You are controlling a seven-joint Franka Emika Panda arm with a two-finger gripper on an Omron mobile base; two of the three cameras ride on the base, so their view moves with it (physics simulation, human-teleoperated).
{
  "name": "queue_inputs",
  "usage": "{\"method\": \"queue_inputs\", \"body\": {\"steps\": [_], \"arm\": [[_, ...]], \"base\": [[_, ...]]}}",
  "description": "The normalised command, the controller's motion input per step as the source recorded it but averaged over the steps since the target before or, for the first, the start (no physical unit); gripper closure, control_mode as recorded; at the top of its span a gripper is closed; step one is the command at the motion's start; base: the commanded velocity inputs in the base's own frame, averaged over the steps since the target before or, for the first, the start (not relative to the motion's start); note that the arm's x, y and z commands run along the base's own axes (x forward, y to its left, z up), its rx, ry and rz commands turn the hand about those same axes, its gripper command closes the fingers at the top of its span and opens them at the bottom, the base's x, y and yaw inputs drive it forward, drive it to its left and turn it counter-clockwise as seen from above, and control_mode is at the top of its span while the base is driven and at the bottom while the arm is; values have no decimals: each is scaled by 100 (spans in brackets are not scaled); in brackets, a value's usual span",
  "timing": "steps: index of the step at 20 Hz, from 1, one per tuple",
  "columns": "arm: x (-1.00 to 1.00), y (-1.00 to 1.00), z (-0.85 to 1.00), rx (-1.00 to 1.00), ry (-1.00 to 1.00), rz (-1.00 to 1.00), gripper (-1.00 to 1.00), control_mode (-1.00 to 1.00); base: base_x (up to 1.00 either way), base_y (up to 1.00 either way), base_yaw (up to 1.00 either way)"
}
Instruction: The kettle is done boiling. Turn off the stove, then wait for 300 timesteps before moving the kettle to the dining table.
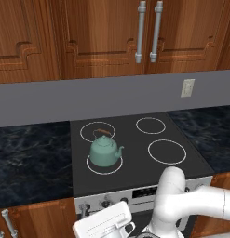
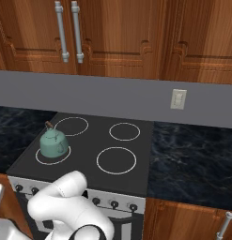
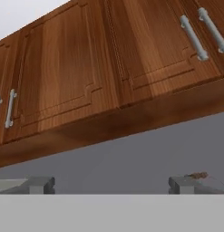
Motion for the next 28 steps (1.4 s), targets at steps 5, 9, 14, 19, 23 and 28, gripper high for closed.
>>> {"method": "queue_inputs", "body": {"steps": [5,9,14,19,23,28], "arm": [[-11,-4,51,18,-3,0,-100,-100],[-4,-7,47,18,-3,0,-100,-100],[-4,-8,46,19,-5,0,-100,-100],[0,-7,34,19,-4,-2,-100,-100],[1,-1,6,22,-1,-7,-100,-100],[7,0,0,25,0,-8,-100,-100]], "base": [[0,0,0],[0,0,0],[0,0,0],[0,0,0],[0,0,0],[0,0,0]]}}
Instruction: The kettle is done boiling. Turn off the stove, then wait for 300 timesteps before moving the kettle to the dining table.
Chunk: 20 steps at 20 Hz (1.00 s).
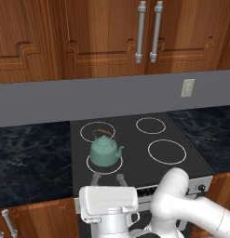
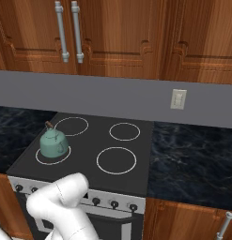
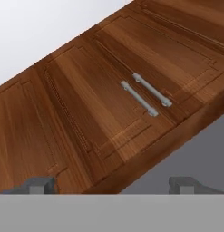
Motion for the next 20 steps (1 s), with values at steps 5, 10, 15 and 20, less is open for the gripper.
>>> {"method": "queue_inputs", "body": {"steps": [5,10,15,20], "arm": [[2,0,0,31,-4,-6,-100,-100],[0,-1,0,31,-5,-4,-100,-100],[1,-1,0,30,-4,-5,-100,-100],[13,-6,0,32,-3,-5,-100,-100]], "base": [[0,0,0],[0,0,0],[0,0,0],[0,0,0]]}}
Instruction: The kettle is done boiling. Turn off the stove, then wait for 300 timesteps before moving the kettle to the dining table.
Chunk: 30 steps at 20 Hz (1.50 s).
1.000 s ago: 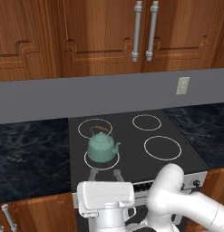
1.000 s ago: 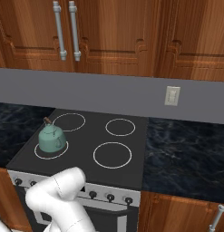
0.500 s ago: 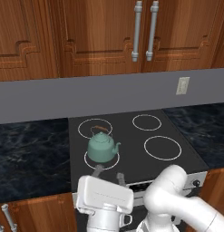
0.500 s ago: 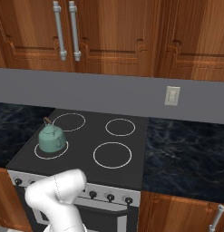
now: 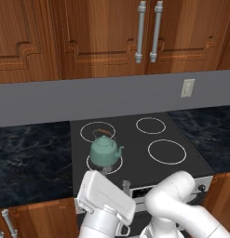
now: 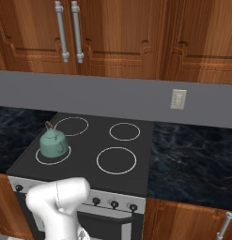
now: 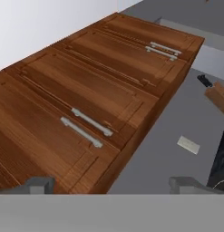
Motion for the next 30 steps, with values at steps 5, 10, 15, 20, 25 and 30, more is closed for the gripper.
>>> {"method": "queue_inputs", "body": {"steps": [5,10,15,20,25,30], "arm": [[10,-18,0,29,0,-2,-100,-100],[28,-22,0,25,0,0,-100,-100],[45,-19,0,27,0,0,-100,-100],[40,-14,0,25,0,0,-100,-100],[27,-1,-6,12,-4,0,-100,-100],[34,-2,-1,15,0,-1,-100,-100]], "base": [[0,0,0],[0,0,0],[0,0,0],[0,0,0],[0,0,0],[0,0,0]]}}
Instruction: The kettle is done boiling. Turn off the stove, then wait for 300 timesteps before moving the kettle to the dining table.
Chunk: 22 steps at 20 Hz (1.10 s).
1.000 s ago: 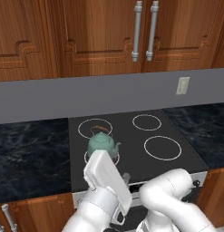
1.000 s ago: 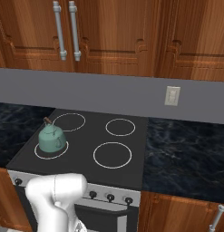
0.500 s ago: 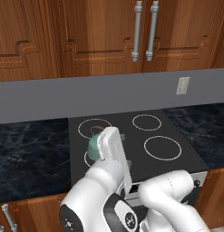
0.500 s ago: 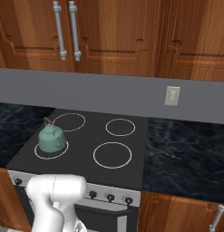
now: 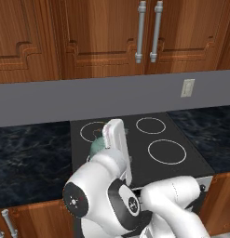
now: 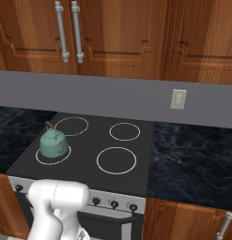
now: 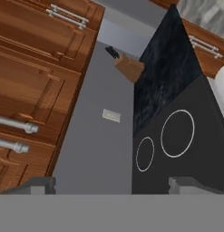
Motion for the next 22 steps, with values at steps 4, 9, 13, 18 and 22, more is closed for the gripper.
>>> {"method": "queue_inputs", "body": {"steps": [4,9,13,18,22], "arm": [[35,-6,0,17,0,-2,-100,-100],[36,-7,-3,18,0,-3,-100,-100],[31,-7,-10,19,0,-4,-100,-100],[25,-2,-13,18,0,-5,-100,-100],[23,0,-12,17,0,-7,-100,-100]], "base": [[0,0,0],[0,0,0],[0,0,0],[0,0,0],[0,0,0]]}}
